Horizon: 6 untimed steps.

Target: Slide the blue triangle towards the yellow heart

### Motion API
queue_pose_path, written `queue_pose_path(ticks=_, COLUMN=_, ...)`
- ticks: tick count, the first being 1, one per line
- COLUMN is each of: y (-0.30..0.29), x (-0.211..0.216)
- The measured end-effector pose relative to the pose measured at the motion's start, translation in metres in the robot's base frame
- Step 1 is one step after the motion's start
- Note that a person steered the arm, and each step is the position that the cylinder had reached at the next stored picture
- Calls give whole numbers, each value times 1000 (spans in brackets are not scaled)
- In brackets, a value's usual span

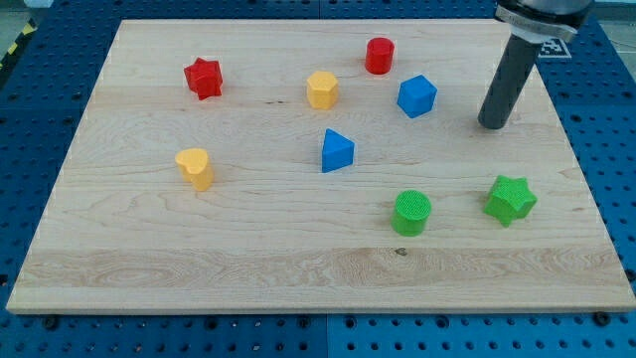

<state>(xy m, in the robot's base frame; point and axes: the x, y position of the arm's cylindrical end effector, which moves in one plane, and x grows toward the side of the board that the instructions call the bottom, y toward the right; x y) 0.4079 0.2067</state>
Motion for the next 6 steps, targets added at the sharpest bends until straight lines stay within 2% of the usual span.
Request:
queue_pose_path(ticks=4, y=-72, x=24)
queue_pose_path(ticks=6, y=-130, x=44)
